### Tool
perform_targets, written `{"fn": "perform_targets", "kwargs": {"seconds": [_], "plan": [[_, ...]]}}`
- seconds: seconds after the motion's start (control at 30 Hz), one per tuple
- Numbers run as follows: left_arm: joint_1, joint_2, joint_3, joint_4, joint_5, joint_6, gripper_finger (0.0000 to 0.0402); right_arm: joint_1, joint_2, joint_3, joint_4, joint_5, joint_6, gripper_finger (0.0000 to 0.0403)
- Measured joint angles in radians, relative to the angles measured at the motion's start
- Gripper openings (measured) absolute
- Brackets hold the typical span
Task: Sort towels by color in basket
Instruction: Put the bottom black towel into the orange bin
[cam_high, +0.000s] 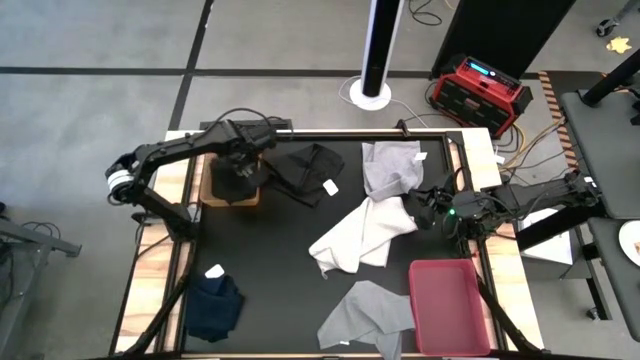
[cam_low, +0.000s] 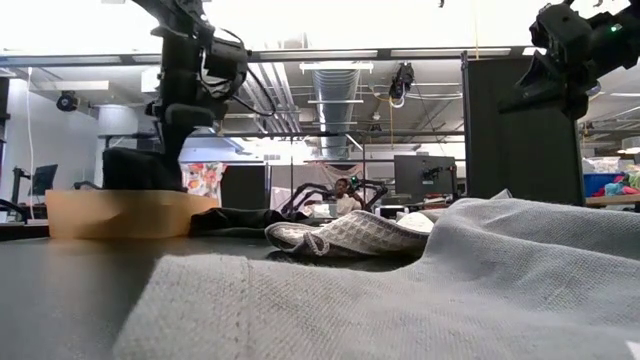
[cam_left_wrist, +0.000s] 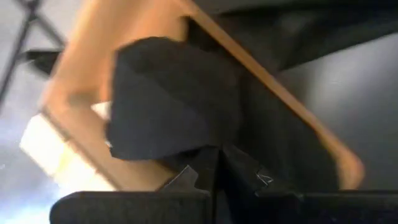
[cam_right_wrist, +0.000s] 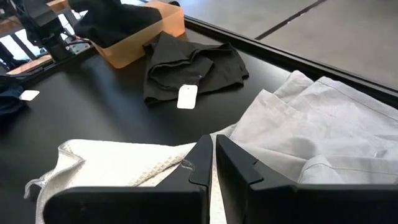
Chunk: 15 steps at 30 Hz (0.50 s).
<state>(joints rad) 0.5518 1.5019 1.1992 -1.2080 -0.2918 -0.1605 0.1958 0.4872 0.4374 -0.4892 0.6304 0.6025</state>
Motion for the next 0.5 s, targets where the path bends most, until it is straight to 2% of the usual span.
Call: {"fn": "perform_targets", "kwargs": {"seconds": [0.07, 0.23, 0.5], "plan": [[0.000, -0.005, 0.000, 0.008, 0.050, 0.023, 0.0000, 0.000, 0.000, 0.000, 0.000, 0.000, 0.000, 0.0013], [0.001, -0.006, -0.010, -0.055, 0.075, 0.020, 0.0000, 0.000, 0.000, 0.000, 0.000, 0.000, 0.000, 0.0013], [0.001, -0.007, -0.095, -0.066, 0.208, 0.070, 0.0000, 0.000, 0.000, 0.000, 0.000, 0.000, 0.000, 0.0013]]}}
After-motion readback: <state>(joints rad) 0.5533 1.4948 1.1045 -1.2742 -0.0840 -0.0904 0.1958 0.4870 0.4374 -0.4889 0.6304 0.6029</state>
